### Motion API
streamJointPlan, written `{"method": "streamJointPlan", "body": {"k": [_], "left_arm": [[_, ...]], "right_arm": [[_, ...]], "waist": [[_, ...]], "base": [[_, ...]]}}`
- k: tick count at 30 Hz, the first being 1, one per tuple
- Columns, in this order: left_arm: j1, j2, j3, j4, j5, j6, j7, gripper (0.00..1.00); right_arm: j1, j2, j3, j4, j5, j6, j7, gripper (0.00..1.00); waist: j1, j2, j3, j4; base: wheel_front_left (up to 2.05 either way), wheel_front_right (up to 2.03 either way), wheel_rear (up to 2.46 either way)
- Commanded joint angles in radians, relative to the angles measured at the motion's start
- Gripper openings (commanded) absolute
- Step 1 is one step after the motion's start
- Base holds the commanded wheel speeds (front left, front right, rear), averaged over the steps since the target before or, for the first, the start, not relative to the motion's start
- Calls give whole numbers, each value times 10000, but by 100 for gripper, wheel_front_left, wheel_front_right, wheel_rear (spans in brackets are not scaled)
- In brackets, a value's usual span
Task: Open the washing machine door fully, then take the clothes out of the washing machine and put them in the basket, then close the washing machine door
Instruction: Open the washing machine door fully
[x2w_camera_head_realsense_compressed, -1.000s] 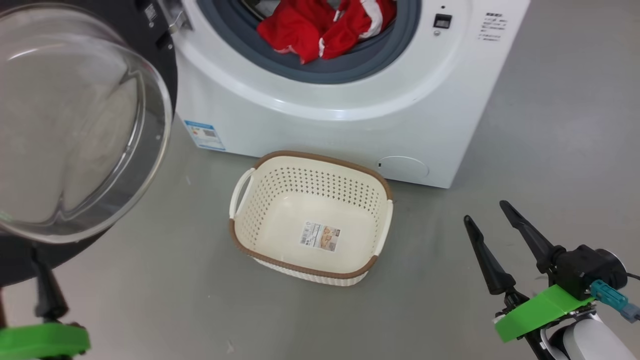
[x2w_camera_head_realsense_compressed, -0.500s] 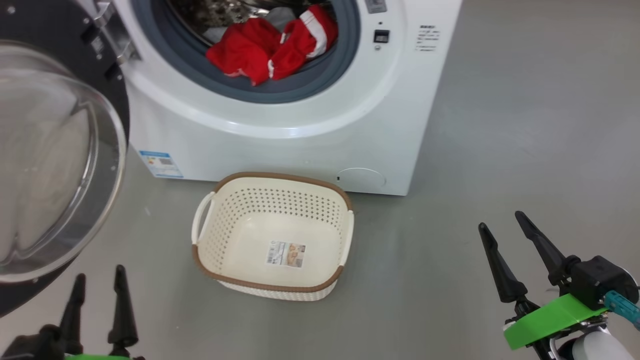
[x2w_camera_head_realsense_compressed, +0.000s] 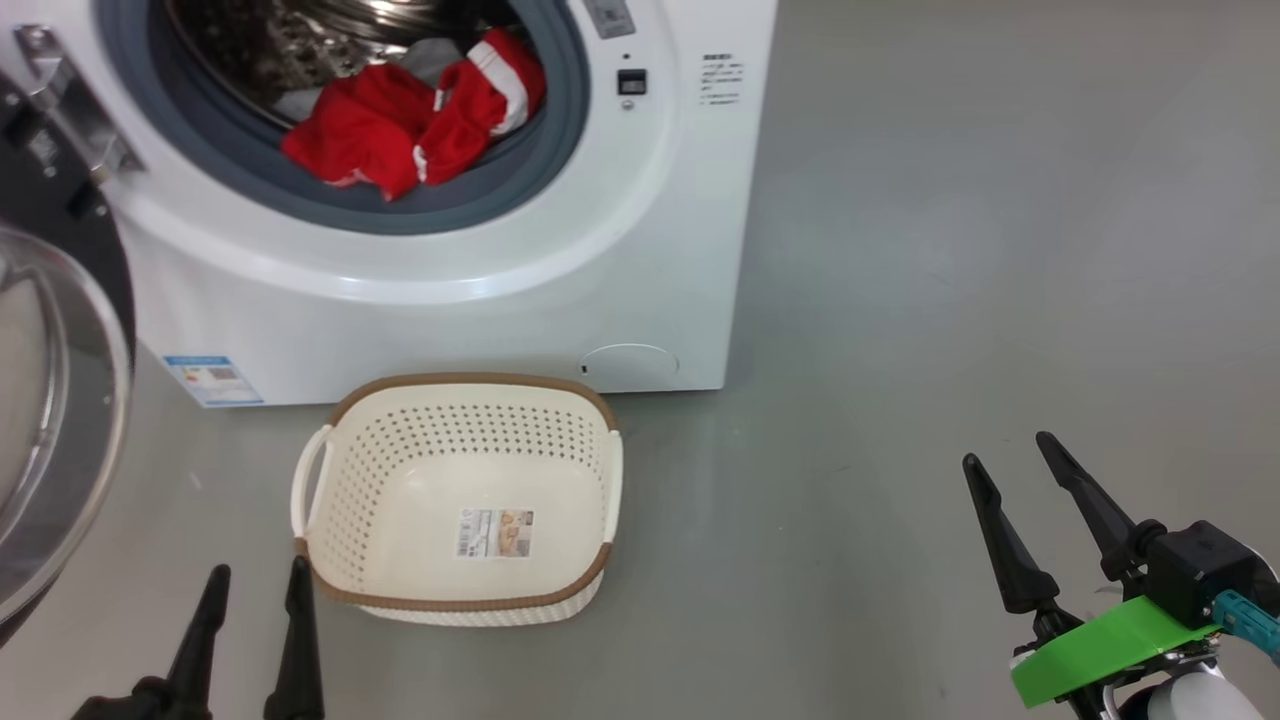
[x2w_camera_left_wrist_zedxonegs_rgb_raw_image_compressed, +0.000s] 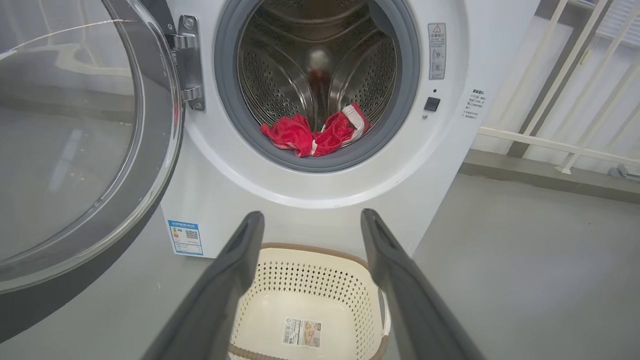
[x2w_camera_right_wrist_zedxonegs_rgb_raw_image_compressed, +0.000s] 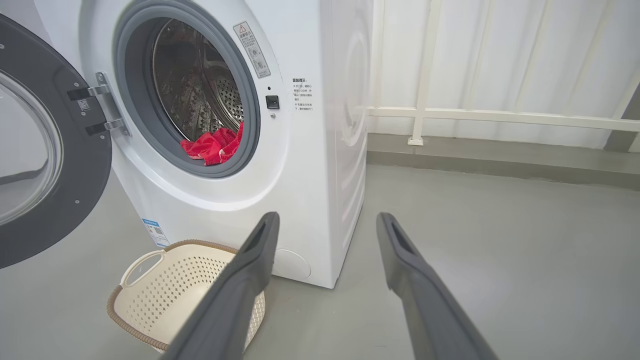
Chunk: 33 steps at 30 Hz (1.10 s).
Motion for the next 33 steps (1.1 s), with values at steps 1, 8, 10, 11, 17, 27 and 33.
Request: {"method": "streamJointPlan", "body": {"k": [1,8,10,11,17,27,33], "left_arm": [[1,219,207,-341,-45,-55,-51,100],[269,274,12,-546,-62,-55,-51,100],[310,290,-33,-590,-70,-55,-51,100],[326,294,-48,-607,-74,-55,-51,100],[339,354,-125,-695,-62,-55,-51,100],[363,413,-207,-744,-117,-56,-51,100],[404,424,-197,-799,-166,-56,-51,100]], "right_arm": [[-36,-97,105,-255,-19,63,-94,100],[139,-93,-62,-289,-4,63,-94,100],[183,-94,-113,-308,-12,63,-94,100],[202,-85,-143,-318,-10,63,-94,100],[259,-79,-249,-358,-4,63,-94,100],[438,4,-481,-420,3,63,-94,100],[466,57,-515,-448,-13,63,-94,100]], "waist": [[0,-1,-37,-251],[0,-1,-163,-657],[0,-1,-176,-753],[0,-1,-184,-805],[0,-1,-155,-1057],[0,-1,-179,-1449],[0,-1,-182,-1574]], "base": [[0,0,0],[0,0,0],[0,0,0],[0,0,0],[0,0,0],[0,0,0],[0,0,0]]}}
